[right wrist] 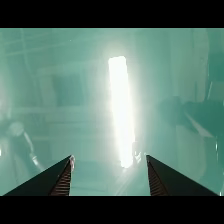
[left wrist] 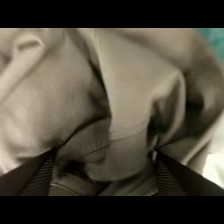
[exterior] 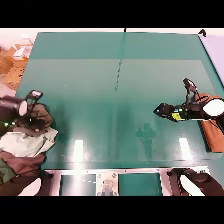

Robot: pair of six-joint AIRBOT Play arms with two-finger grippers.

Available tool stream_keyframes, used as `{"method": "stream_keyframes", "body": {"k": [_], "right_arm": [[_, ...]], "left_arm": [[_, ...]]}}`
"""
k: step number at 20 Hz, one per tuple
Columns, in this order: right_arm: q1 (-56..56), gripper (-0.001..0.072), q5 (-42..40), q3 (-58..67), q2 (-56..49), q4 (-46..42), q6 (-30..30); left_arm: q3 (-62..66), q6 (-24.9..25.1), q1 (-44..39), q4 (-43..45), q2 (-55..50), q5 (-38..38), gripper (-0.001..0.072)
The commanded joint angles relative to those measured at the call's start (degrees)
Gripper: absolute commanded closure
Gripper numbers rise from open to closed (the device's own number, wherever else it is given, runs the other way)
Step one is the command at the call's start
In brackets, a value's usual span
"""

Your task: Fold the shirts.

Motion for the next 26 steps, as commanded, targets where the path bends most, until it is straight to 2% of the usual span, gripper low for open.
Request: {"method": "stream_keyframes", "body": {"k": [1,2,3,4,5,8,12,16,19,20,21,22,23,25,26], "right_arm": [[0.0,0.0229,-0.1,0.0,0.0,0.0,0.0],[0.0,0.0248,-0.1,0.0,0.0,0.0,0.0],[0.0,0.0305,-0.1,0.0,0.0,0.0,0.0],[0.0,0.0435,-0.1,0.0,0.0,0.0,0.0],[0.0,0.0524,-0.1,0.0,0.0,0.0,0.0],[0.0,0.0694,0.0,0.3,0.0,0.0,-0.9],[0.0,0.0694,1.7,4.7,0.0,0.0,-2.4],[0.0,0.0694,4.5,11.8,0.0,0.0,-2.4],[0.0,0.0694,5.4,14.4,0.0,0.0,-2.3],[0.0,0.0693,5.5,14.4,0.0,0.0,-2.3],[0.0,0.0681,5.6,14.4,0.0,0.0,-2.3],[0.0,0.0563,5.6,14.4,0.0,0.0,-2.3],[0.0,0.0416,5.6,14.4,0.0,0.0,-2.3],[-0.4,0.0356,6.0,14.4,0.0,0.0,-2.3],[-1.0,0.0285,6.0,14.3,0.0,0.0,-2.3]], "left_arm": [[-4.9,0.2,0.1,5.5,-0.1,3.3,0.0544],[-4.5,0.2,0.1,5.9,-0.3,3.5,0.0685],[-3.5,0.2,0.1,5.8,-0.5,3.4,0.0687],[-1.7,0.2,-0.1,5.4,-0.4,2.9,0.0687],[1.6,0.2,-0.1,4.0,-0.4,1.7,0.0688],[16.2,1.6,-0.1,-6.9,-0.2,-2.8,0.0688],[36.6,3.2,-1.6,-31.0,-0.2,-5.9,0.0688],[41.7,1.4,-14.4,-36.1,-1.3,-1.2,0.0688],[41.7,-0.9,-23.8,-38.8,-7.8,3.6,0.0686],[41.7,-0.9,-26.2,-41.0,-10.8,5.1,0.0661],[41.7,-0.9,-28.3,-43.2,-14.2,6.6,0.0268],[41.7,-1.8,-29.5,-45.0,-17.1,7.3,-0.0013],[41.7,-2.0,-29.6,-47.2,-19.4,7.2,-0.0011],[41.9,-1.9,-26.9,-48.0,-20.7,6.0,-0.0011],[42.7,-1.8,-24.3,-47.8,-20.4,3.9,-0.0012]]}}
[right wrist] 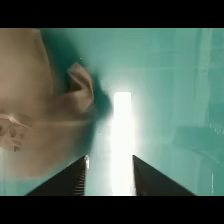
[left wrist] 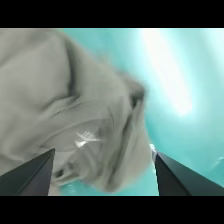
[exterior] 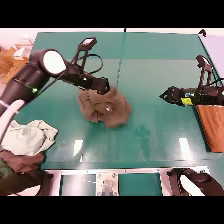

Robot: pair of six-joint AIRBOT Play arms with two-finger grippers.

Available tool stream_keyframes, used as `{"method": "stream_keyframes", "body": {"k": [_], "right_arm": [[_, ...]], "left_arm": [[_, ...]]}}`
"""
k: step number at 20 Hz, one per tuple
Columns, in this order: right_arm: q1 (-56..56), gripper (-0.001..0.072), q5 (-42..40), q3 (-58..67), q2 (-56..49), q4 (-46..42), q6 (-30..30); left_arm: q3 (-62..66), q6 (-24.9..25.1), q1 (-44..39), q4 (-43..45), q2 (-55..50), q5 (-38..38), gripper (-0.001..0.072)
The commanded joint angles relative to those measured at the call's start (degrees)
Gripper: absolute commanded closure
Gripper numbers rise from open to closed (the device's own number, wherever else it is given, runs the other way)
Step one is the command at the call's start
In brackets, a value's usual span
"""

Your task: Fold the shirts.

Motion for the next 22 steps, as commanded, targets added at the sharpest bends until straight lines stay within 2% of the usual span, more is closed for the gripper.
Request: {"method": "stream_keyframes", "body": {"k": [1,3,5,7,9,12,16,17,18,19,21,22], "right_arm": [[-1.2,0.0215,0.4,0.1,0.0,0.0,0.0],[-0.9,0.0194,0.2,-2.4,0.0,0.0,0.0],[0.9,0.0191,-3.4,-8.3,-0.1,2.1,0.0],[4.5,0.0191,-9.6,-14.8,-1.9,6.6,-0.5],[9.1,0.0191,-14.1,-18.2,-6.8,12.7,-3.1],[16.4,0.0192,-18.9,-17.8,-16.5,18.8,-5.6],[20.0,0.021,-20.5,-14.0,-24.5,24.1,-7.6],[20.0,0.0221,-20.5,-13.2,-25.7,24.1,-7.6],[20.0,0.0221,-20.5,-12.5,-26.5,24.1,-7.6],[19.9,0.0236,-20.5,-12.0,-27.0,24.1,-7.6],[19.6,0.0581,-20.7,-11.1,-27.7,24.0,-9.4],[19.2,0.0692,-20.2,-10.7,-27.6,24.0,-11.0]], "left_arm": [[2.2,-0.3,5.4,-2.3,-2.5,-4.6,-0.0012],[4.2,-0.4,13.6,0.3,-2.4,-12.2,-0.0012],[1.8,-0.4,20.5,2.7,-2.7,-17.1,-0.0012],[-5.4,0.0,24.8,2.9,-2.7,-15.6,-0.0012],[-14.2,1.1,25.8,1.3,-2.9,-8.2,-0.0012],[-23.5,10.2,25.8,-15.3,-6.3,5.5,-0.0011],[-24.5,21.4,24.8,-34.0,-14.0,8.5,-0.0008],[-24.4,23.4,24.0,-36.2,-14.9,8.7,0.014],[-24.4,26.5,23.1,-36.9,-15.1,8.7,0.0437],[-24.1,28.7,22.5,-36.8,-15.1,8.2,0.0657],[-22.3,28.3,23.0,-36.4,-15.0,6.3,0.0687],[-20.7,27.3,23.9,-35.3,-14.5,4.5,0.0687]]}}
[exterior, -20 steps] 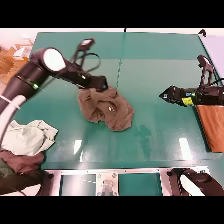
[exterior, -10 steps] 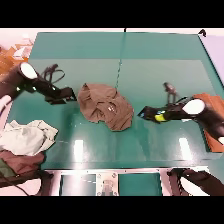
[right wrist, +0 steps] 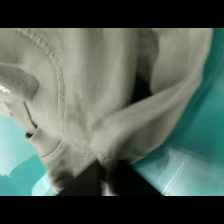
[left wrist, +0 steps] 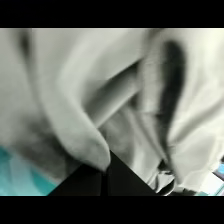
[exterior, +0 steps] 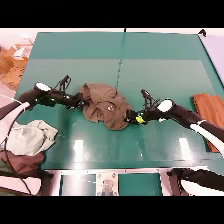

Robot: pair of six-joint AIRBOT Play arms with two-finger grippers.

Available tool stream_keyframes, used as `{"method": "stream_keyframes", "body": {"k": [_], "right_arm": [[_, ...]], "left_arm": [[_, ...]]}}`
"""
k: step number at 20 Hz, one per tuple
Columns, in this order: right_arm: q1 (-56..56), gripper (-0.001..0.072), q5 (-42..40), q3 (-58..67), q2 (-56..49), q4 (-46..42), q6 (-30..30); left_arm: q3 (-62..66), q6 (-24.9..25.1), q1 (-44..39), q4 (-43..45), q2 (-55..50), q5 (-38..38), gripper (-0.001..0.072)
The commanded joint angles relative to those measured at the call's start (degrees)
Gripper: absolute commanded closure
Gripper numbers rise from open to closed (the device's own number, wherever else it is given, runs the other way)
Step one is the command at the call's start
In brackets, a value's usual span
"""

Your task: Fold the shirts.

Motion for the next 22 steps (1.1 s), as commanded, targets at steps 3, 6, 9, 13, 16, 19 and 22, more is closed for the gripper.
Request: {"method": "stream_keyframes", "body": {"k": [3,6,9,13,16,19,22], "right_arm": [[-6.6,0.0696,7.2,5.2,3.0,-2.4,-5.0],[-18.4,0.0695,13.0,14.5,14.1,-2.6,-5.2],[-27.9,0.0695,15.6,25.8,24.9,-2.6,-5.2],[-34.3,0.0695,15.7,36.4,35.0,-2.8,-6.9],[-37.4,0.0695,15.1,39.8,41.3,-5.2,-7.7],[-39.3,0.0693,16.3,39.3,45.2,-8.8,-6.2],[-39.3,0.0694,23.1,33.2,45.9,-6.7,-6.2]], "left_arm": [[10.3,-4.8,4.6,11.0,5.2,-8.4,0.0688],[20.5,-9.6,8.5,22.2,15.0,-10.4,0.0688],[31.6,-9.9,9.9,22.8,24.3,-10.4,0.0688],[48.6,-8.7,10.0,22.9,31.8,-8.5,0.0688],[60.0,-9.3,10.0,26.6,34.2,-6.5,0.0687],[61.4,-11.3,10.0,33.2,34.5,-7.6,0.0687],[53.9,-11.0,9.9,33.7,33.6,-8.8,0.0687]]}}
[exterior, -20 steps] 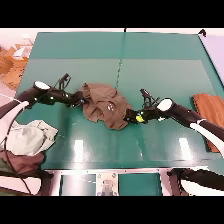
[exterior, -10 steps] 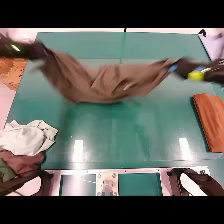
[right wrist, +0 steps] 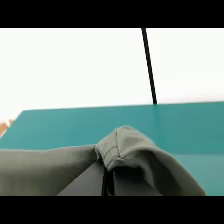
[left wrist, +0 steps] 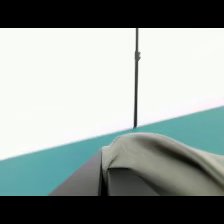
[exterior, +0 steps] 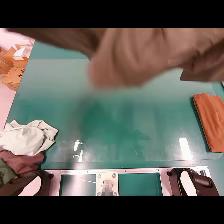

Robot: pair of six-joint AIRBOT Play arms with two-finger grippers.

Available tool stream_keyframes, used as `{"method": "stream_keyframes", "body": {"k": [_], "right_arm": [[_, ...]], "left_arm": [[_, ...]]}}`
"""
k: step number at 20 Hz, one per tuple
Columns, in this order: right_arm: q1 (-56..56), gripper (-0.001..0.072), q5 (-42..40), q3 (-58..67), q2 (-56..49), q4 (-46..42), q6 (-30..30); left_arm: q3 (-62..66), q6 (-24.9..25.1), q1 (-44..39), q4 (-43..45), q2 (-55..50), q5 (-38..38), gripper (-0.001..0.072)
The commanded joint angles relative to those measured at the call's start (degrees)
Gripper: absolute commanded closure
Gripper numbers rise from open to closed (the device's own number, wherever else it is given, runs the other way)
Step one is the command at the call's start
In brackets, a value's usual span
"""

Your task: Fold the shirts.

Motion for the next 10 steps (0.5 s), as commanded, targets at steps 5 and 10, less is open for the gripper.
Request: {"method": "stream_keyframes", "body": {"k": [5,10], "right_arm": [[0.1,0.0693,6.0,-33.7,2.1,9.8,-0.2],[2.0,0.0693,-17.3,-56.8,-9.0,17.6,-11.5]], "left_arm": [[-13.4,5.8,0.0,-1.6,-11.0,-0.4,0.0687],[-20.5,10.8,-4.3,-8.2,-28.7,-2.5,0.0686]]}}
